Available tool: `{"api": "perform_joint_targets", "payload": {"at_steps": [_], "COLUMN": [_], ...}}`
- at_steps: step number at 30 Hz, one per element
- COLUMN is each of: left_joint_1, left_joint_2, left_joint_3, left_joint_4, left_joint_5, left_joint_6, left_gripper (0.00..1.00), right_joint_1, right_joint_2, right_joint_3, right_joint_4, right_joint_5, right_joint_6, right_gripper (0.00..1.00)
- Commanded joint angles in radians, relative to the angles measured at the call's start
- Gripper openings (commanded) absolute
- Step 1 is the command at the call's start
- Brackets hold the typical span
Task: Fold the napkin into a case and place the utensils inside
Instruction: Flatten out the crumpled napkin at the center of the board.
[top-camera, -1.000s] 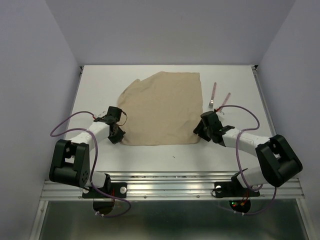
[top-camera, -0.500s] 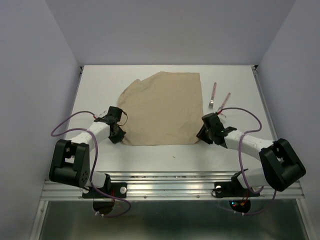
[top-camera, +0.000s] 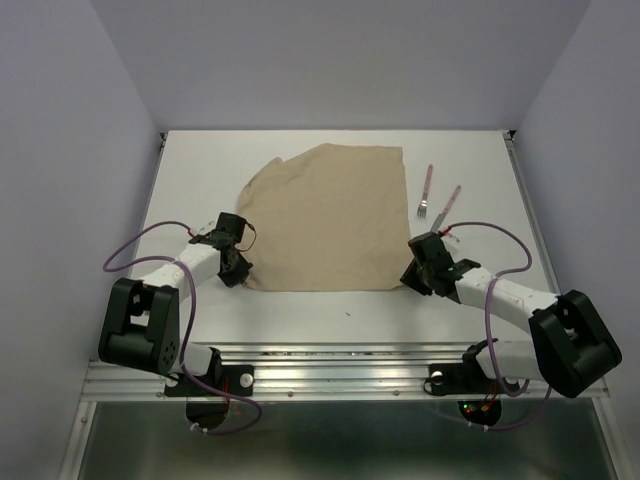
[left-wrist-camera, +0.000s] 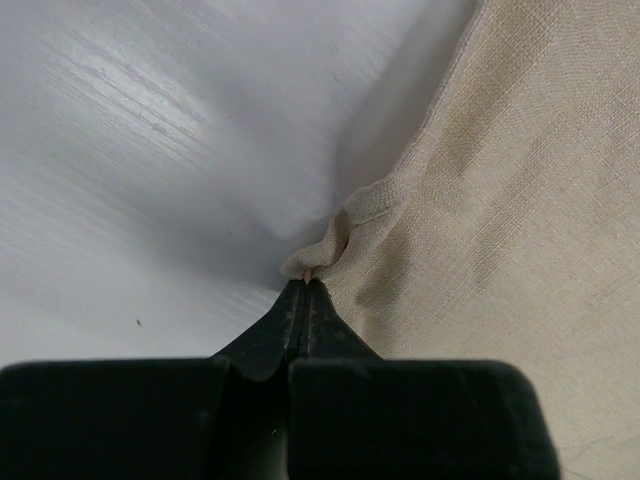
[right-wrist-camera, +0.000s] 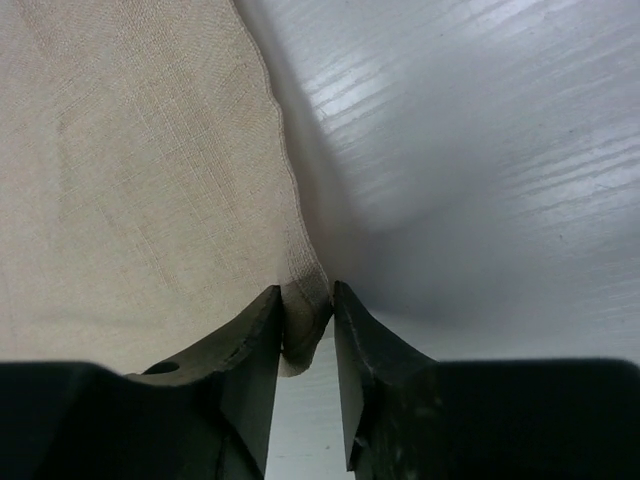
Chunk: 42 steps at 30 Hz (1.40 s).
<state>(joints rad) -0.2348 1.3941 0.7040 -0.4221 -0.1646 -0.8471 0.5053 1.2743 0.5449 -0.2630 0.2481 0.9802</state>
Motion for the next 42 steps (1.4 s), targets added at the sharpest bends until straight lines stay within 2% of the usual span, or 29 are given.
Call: {"api": "perform_joint_targets", "payload": {"at_steps": [1,2,3,6,7,14,17,18,20,23,28,31,34,42], "left_joint_1": [-0.011,-0.012,-0.012,-0.015,-0.015,-0.015,-0.015,-0.015,-0.015,-0.015,-0.014,-0.012,-0.012,-0.012], "left_joint_2": [0.016,0.017,0.020,0.022,0.019,-0.075,-0.098,-0.110,-0.122,-0.161,-0.204,-0.257,-0.340,-0.401], "left_joint_3": [0.029,0.029,0.029,0.031,0.035,0.176,0.345,0.445,0.546,0.751,0.937,0.983,0.994,1.152], "left_joint_4": [0.002,0.005,0.006,0.002,0.000,-0.078,-0.122,-0.130,-0.132,-0.087,-0.029,0.057,0.138,0.089], "left_joint_5": [-0.004,-0.003,-0.004,-0.003,-0.003,-0.012,-0.019,-0.021,-0.032,-0.038,-0.015,0.054,0.059,0.033], "left_joint_6": [0.003,0.002,0.002,0.003,0.002,0.049,0.112,0.134,0.209,0.321,0.401,0.453,0.471,0.494], "left_gripper": [0.00,0.00,0.00,0.00,0.00,0.00,0.00,0.00,0.00,0.00,0.00,0.00,0.00,0.00], "right_joint_1": [0.001,0.001,0.001,0.001,0.001,0.001,0.001,0.001,0.001,0.001,0.001,0.001,0.001,0.001], "right_joint_2": [-0.027,-0.029,-0.035,-0.043,-0.052,-0.125,-0.116,-0.110,-0.098,-0.096,-0.108,-0.115,-0.138,-0.223], "right_joint_3": [-0.003,-0.003,0.001,0.016,0.032,0.188,0.297,0.385,0.478,0.631,0.823,0.894,0.990,1.121], "right_joint_4": [-0.062,-0.065,-0.071,-0.085,-0.096,-0.120,-0.122,-0.122,-0.120,-0.032,0.059,0.073,0.083,0.087], "right_joint_5": [0.052,0.065,0.071,0.080,0.079,0.166,0.216,0.249,0.279,0.313,0.269,0.220,0.168,0.053], "right_joint_6": [0.021,0.025,0.023,0.023,0.025,-0.073,-0.168,-0.195,-0.241,-0.354,-0.462,-0.520,-0.569,-0.607], "right_gripper": [0.31,0.27,0.19,0.07,0.01,0.01,0.01,0.01,0.01,0.01,0.01,0.01,0.01,0.01]}}
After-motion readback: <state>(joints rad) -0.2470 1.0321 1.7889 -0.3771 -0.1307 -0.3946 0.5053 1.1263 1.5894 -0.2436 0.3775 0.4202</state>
